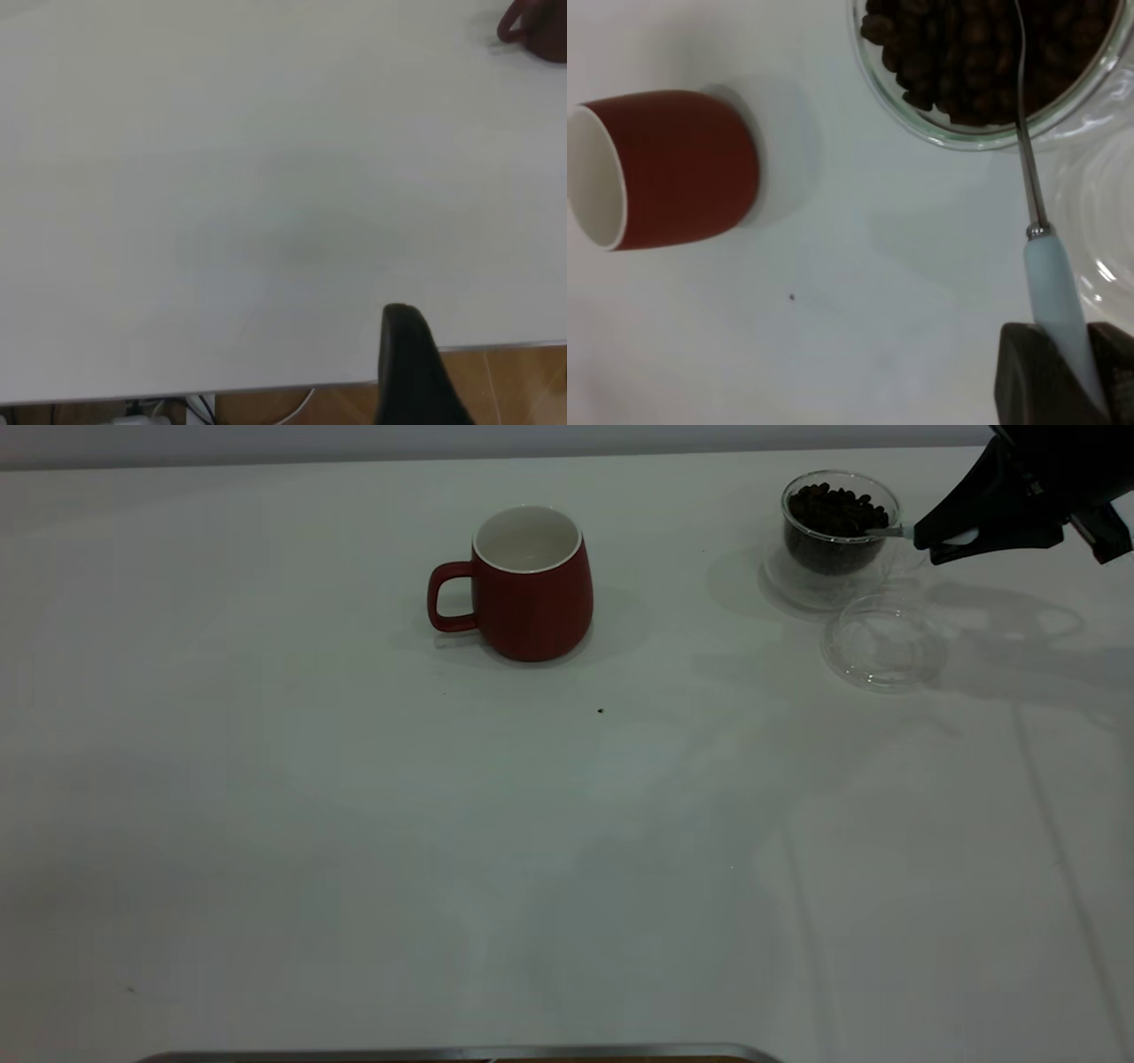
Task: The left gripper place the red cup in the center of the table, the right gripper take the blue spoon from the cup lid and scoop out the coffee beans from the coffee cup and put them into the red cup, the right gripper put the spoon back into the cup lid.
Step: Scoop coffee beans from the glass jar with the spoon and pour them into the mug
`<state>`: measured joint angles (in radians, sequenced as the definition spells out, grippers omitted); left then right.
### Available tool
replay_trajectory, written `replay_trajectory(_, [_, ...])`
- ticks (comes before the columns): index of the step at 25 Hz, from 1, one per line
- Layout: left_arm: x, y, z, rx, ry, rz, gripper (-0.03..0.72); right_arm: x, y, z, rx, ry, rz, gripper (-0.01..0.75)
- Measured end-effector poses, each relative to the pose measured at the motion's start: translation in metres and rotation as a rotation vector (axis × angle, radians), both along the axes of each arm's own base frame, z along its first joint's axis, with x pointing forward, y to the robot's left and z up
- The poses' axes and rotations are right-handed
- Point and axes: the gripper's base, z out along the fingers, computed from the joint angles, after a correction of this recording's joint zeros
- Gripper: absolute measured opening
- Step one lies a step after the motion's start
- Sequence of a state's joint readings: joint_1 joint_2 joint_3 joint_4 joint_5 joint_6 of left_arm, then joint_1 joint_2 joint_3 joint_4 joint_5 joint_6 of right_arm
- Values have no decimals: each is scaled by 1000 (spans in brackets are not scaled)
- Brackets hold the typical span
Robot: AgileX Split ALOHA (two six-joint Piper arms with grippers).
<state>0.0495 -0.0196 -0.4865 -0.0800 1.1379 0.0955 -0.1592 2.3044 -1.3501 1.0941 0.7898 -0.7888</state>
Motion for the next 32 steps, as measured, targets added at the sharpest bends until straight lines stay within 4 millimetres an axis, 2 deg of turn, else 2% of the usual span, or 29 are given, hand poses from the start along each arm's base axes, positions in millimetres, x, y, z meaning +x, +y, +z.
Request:
replay_trajectory(10, [0, 0, 0, 0, -1, 0, 476, 0, 2, 0, 32, 6, 2, 110])
replay_trajectory(19, [0, 0, 0, 0, -1, 0, 476, 1, 4, -9, 93, 32, -48, 110])
replay_trajectory(32, [0, 0, 0, 2, -1, -1, 476, 0, -9, -7, 134, 34, -92, 110])
